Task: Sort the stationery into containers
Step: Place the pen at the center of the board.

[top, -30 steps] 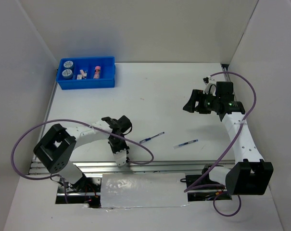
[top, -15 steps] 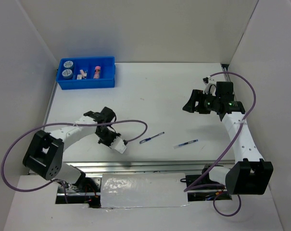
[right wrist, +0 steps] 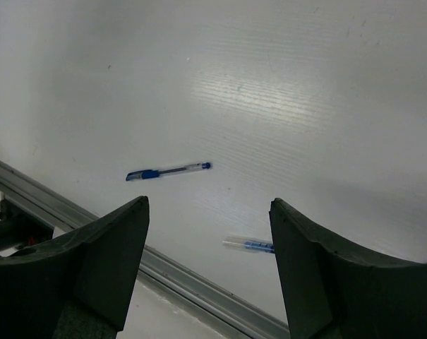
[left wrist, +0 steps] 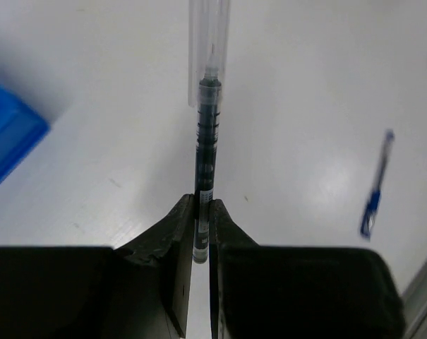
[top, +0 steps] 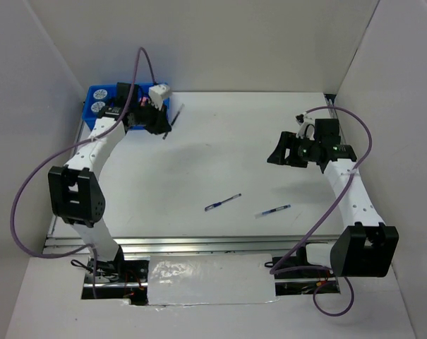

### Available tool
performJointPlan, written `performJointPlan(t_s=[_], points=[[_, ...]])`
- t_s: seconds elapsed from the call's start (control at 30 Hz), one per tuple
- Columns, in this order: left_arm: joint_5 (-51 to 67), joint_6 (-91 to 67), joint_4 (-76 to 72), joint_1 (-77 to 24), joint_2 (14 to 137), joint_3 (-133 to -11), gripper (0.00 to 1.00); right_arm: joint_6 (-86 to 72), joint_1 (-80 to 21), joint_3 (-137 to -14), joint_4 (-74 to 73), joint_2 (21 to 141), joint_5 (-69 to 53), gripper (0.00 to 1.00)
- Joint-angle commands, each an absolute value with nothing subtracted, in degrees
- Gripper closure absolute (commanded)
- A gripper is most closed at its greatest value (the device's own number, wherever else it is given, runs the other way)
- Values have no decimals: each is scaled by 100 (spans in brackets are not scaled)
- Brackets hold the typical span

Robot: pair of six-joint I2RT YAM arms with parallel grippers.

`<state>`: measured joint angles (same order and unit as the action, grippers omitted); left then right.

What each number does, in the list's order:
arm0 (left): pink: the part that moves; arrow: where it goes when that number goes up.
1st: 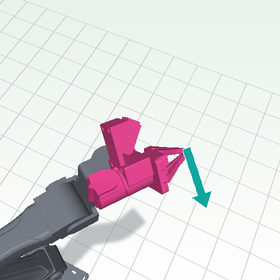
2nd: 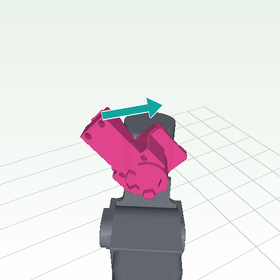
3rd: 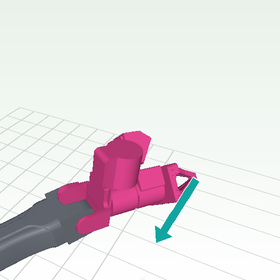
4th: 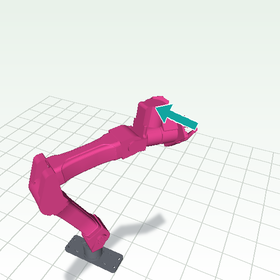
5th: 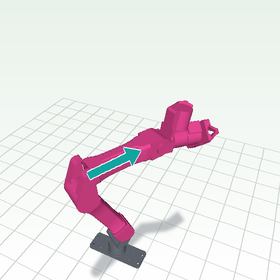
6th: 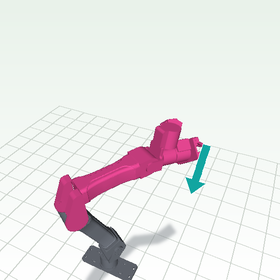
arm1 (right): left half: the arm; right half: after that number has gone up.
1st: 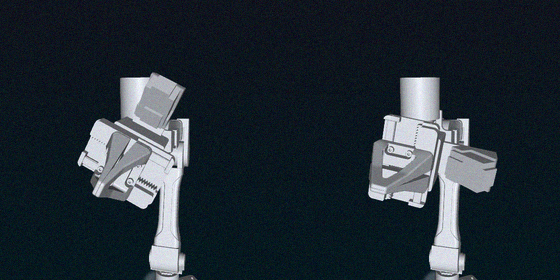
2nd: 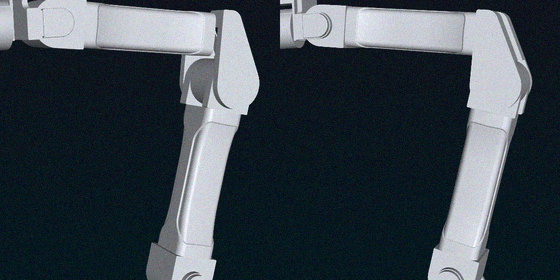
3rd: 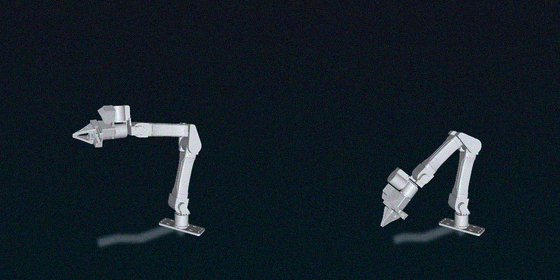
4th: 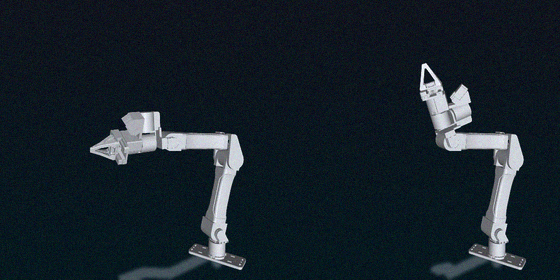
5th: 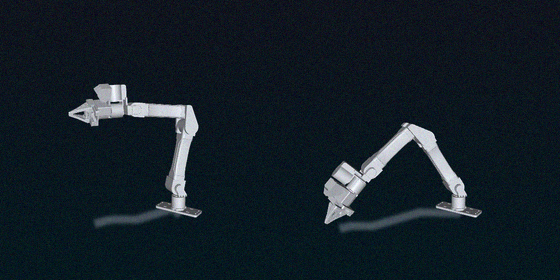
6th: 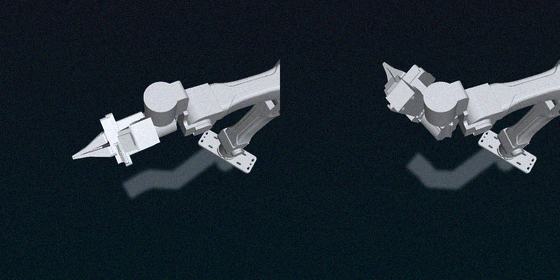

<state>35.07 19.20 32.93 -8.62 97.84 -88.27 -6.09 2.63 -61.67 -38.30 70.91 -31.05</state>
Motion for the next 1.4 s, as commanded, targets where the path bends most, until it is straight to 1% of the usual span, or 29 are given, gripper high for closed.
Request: performJointPlan(t_s=[0.0,0.1,0.13,0.23,0.3,0.53,0.67,0.83,1.1,1.13,1.17,1.3,1.33,1.37], points=[[2415,-865,1892,-660,10274,-9437,100,-554,325,-6460,-3946,7172,-3094,25],[1313,-1388,1015,-633,10546,-9754,100,-580,351,-6416,-3885,7207,-3085,24],[701,-1441,819,-642,10634,-9825,100,-589,360,-6407,-3867,7216,-3102,25],[-163,-1345,256,-642,11064,-10133,100,-563,387,-6442,-3902,7330,-3111,24],[-377,-1204,-138,-598,11407,-10291,100,-554,404,-6574,-3981,7453,-3103,25],[-395,-1178,-931,-413,12364,-10687,100,-562,457,-6767,-4052,7804,-3146,25],[-369,-1037,-1037,-431,12778,-11082,100,-571,475,-6785,-4034,7927,-3129,25],[-282,-1002,-1257,-369,13217,-11258,100,-571,475,-6794,-4017,8024,-3146,25],[-53,-1107,-704,-316,13886,-11926,100,-562,483,-6899,-4069,8261,-3199,26],[-53,-1090,-651,-316,13922,-11988,98,-562,483,-6917,-4069,8288,-3225,26],[-79,-1081,-572,-316,13957,-12023,94,-562,483,-6926,-4069,8297,-3226,26],[-193,-1020,-431,-308,14062,-12015,88,-545,475,-6917,-4078,8288,-3234,26],[-159,-1002,-396,-308,14062,-12032,84,-536,475,-6908,-4078,8288,-3260,26],[-141,-985,-361,-308,14080,-12032,77,-519,475,-6908,-4078,8271,-3278,26]])
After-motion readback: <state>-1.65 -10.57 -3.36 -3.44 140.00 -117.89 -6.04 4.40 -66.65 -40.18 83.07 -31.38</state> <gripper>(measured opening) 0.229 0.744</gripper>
